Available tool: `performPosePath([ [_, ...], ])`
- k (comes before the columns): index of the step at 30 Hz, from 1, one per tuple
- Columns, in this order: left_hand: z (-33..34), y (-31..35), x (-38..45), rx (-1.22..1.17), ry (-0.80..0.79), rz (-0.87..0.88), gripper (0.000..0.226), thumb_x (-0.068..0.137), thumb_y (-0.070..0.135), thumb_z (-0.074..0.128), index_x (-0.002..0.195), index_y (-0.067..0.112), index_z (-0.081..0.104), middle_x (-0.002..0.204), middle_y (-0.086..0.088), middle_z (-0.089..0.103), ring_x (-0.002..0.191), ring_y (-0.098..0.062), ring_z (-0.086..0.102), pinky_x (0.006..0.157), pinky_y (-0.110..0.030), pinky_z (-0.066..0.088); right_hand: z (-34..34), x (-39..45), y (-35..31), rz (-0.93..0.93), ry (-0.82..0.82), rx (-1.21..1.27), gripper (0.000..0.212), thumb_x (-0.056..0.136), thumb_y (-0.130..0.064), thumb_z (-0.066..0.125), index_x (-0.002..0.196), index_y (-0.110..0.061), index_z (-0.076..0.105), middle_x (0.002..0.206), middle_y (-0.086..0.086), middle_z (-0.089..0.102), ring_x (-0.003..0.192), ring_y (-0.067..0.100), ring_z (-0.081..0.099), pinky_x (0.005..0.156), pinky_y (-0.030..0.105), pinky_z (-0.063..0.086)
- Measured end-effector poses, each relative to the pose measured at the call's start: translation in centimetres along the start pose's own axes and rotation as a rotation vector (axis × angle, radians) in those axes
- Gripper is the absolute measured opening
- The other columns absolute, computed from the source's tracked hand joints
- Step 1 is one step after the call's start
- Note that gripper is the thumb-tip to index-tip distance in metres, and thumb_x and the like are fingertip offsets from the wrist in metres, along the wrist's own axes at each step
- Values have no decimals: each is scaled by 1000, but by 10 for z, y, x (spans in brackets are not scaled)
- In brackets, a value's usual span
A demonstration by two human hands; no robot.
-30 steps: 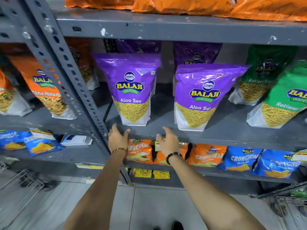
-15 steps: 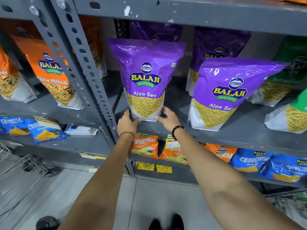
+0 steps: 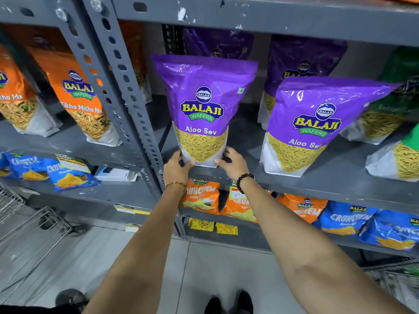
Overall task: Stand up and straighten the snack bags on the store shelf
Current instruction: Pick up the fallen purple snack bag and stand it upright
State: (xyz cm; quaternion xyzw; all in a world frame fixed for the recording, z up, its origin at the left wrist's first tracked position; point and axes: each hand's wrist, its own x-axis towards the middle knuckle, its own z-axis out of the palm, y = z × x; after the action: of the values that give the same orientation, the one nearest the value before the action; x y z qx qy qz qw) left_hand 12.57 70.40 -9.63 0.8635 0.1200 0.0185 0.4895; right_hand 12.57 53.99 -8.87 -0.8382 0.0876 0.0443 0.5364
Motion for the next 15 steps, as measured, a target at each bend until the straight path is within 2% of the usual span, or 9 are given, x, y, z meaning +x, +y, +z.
performPosePath([
  [5,-2,-1,-1,9,-6,-22,41,81,21,67,121,15,57,114,-11,69,106,-29,62,89,-34,47,0,-3,-1,1,13,9,52,81,-18,66,129,-11,49,131,10,60,122,25,55,103,36,43],
  [9,-2,-3,-1,31,-9,-27,45,82,22,66,125,15,54,114,-13,69,106,-31,61,92,-39,48,1,-5,-2,-2,6,13,50,82,-18,65,129,-12,48,132,10,59,122,26,54,100,33,42],
  [11,-2,-4,-4,59,9,-34,49,82,22,66,128,14,51,117,-16,67,108,-34,60,93,-43,48,-1,-8,-1,3,-10,9,56,82,-15,66,133,-11,43,136,10,54,126,26,50,98,28,39],
  [15,3,-1,-26,278,69,-43,47,86,26,61,128,9,48,119,-22,64,110,-40,57,88,-47,49,-13,-23,7,12,-18,-107,73,81,-9,66,144,-12,29,149,7,39,138,24,37,109,30,33],
])
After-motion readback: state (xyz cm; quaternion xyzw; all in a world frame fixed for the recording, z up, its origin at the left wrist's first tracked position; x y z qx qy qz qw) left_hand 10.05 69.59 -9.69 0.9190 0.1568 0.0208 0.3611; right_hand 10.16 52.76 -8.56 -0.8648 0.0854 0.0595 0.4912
